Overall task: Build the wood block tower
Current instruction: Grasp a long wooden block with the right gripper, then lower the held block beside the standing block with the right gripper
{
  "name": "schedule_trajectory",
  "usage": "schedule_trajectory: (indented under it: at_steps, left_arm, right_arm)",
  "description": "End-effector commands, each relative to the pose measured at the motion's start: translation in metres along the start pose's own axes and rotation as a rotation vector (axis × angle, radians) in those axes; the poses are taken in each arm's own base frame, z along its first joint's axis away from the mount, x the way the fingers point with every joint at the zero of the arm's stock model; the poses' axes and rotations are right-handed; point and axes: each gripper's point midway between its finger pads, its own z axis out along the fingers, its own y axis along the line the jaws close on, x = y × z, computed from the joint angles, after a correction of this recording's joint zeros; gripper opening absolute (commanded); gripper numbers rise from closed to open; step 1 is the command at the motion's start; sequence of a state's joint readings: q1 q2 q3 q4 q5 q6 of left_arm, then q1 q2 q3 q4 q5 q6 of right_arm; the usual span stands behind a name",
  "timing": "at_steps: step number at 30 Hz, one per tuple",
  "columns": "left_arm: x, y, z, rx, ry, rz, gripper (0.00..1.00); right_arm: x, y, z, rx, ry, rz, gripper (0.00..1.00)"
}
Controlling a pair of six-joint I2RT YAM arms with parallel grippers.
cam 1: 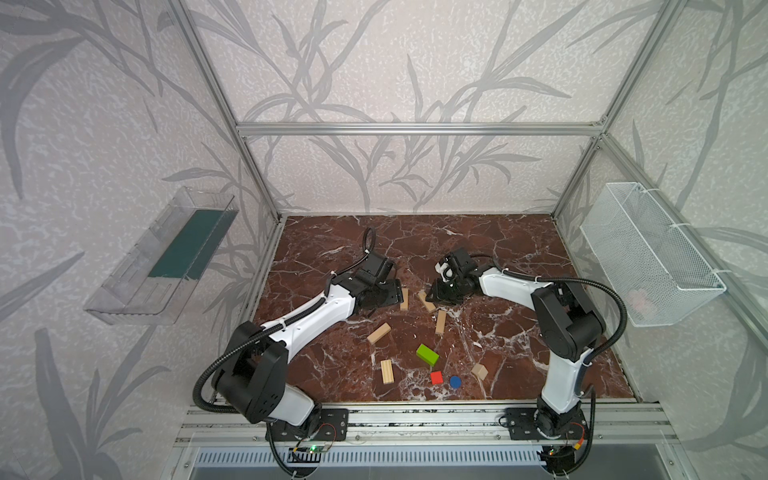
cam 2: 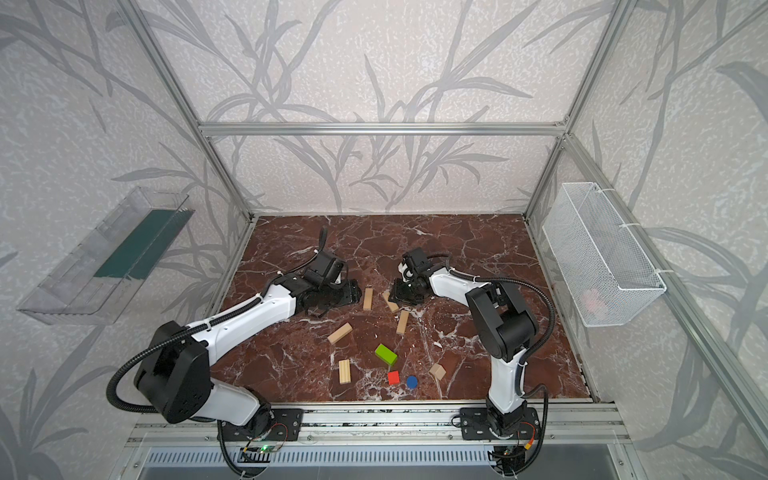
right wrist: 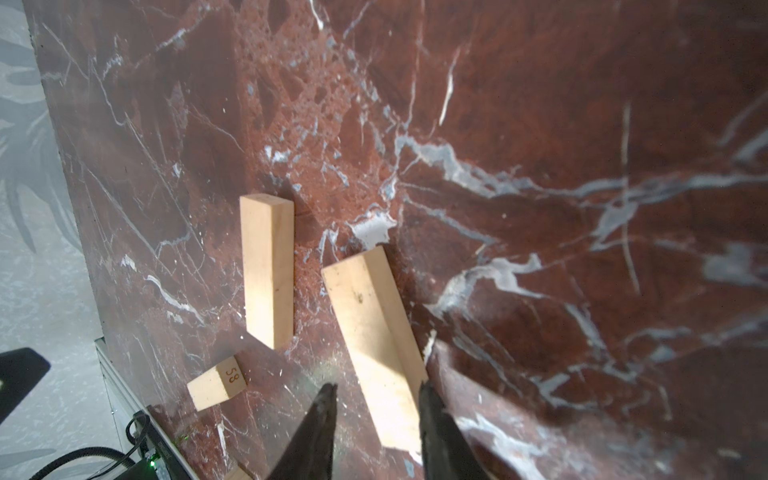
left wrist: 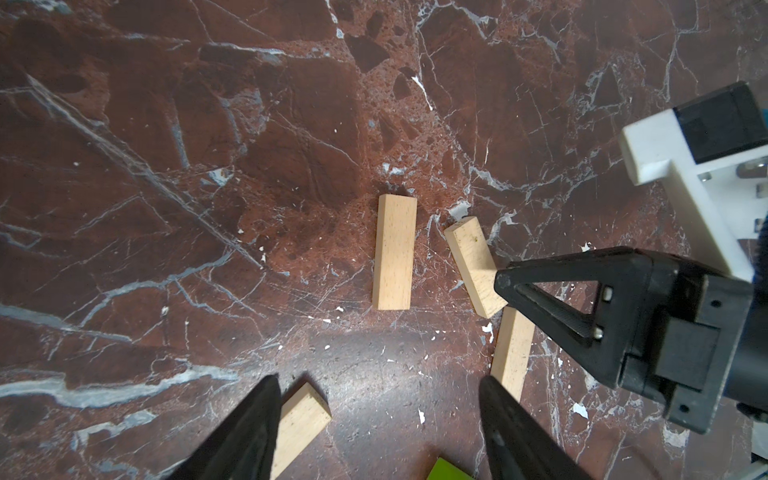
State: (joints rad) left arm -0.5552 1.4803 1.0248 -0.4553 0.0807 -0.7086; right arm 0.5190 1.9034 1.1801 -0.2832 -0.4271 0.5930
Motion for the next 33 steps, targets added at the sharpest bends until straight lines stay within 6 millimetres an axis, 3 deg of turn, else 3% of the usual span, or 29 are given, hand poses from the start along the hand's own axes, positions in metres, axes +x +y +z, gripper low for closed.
schedule_trajectory:
  at_steps: [1,20,33]
  left_arm:
    - [0.0,-0.001,-0.006,0.016,-0.007,-0.012,0.74]
    - [0.002,0.004,-0.002,0.002,0.01,-0.012,0.74]
    - [0.002,0.006,0.0,0.006,0.018,-0.013,0.74]
  right_arm:
    - [0.011,-0.003,-0.011,0.018,0.017,-0.005,0.33]
    - [0.018,0.018,0.003,-0.011,0.039,-0.009,0.29]
    - [0.006,0.007,0.008,0.038,-0.013,0.035,0.23]
